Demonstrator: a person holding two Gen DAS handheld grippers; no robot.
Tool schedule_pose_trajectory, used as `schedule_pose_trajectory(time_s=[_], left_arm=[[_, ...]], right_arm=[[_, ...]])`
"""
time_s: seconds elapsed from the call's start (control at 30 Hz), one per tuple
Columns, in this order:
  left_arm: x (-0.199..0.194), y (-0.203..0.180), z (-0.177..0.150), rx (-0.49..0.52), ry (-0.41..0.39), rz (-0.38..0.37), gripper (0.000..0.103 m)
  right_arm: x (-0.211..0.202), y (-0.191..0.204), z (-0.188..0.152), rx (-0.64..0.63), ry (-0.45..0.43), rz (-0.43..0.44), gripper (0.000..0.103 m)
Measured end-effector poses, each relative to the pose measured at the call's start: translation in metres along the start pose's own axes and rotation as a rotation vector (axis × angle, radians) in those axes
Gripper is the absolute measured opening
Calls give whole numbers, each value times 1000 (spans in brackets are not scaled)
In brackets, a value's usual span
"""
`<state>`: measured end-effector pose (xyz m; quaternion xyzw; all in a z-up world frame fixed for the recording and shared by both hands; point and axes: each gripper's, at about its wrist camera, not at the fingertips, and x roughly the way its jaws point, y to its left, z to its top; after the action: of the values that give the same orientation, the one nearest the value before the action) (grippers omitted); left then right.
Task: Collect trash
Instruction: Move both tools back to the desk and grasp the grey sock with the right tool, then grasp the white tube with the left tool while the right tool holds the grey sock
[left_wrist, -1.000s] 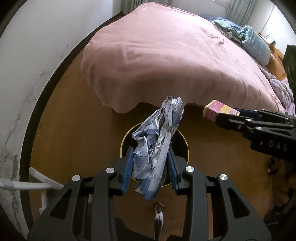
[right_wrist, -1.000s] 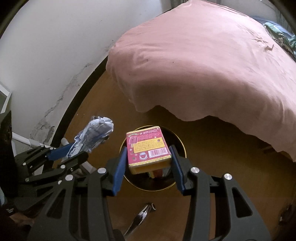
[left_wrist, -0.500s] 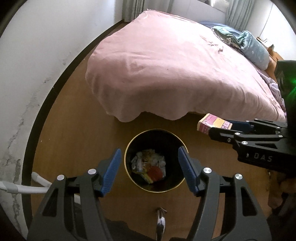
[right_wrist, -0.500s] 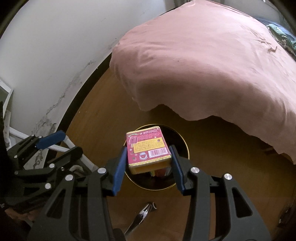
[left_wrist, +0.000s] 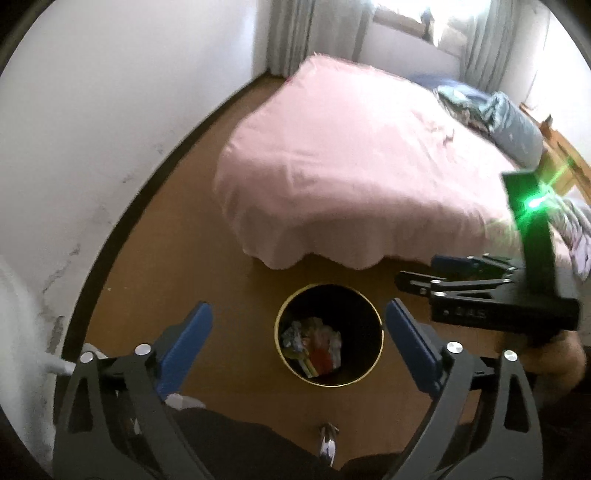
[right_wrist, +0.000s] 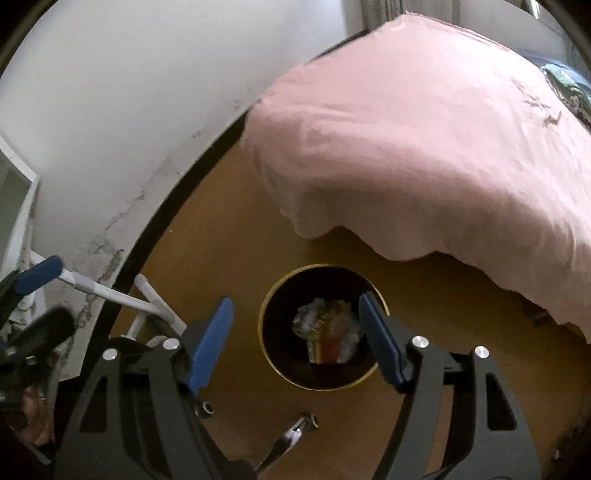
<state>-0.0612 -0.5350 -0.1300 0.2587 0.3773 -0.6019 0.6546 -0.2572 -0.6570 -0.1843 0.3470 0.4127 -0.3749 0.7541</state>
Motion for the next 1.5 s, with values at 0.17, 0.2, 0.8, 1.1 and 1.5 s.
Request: schedule_pose_trajectory(time_s=[0.17, 0.2, 0.8, 1.1, 1.5], left_arm=[[-72, 38, -9, -27, -70, 83, 94], [-91, 53, -14, -36, -86, 122, 94], [-355, 313, -274, -832, -196, 671, 95], [-368, 321, -322, -924, -195, 673, 95], [-323, 357, -244, -872, -153, 660, 95]], right_arm=[[-34, 65, 14, -114, -82, 95, 75], [-40, 80, 16, -144, -96, 115, 76], [-54, 555, -70, -998, -11, 613, 82], [-27, 626, -102, -1090, -14, 538, 82], [-32, 588, -71, -1006, -55, 530, 27]])
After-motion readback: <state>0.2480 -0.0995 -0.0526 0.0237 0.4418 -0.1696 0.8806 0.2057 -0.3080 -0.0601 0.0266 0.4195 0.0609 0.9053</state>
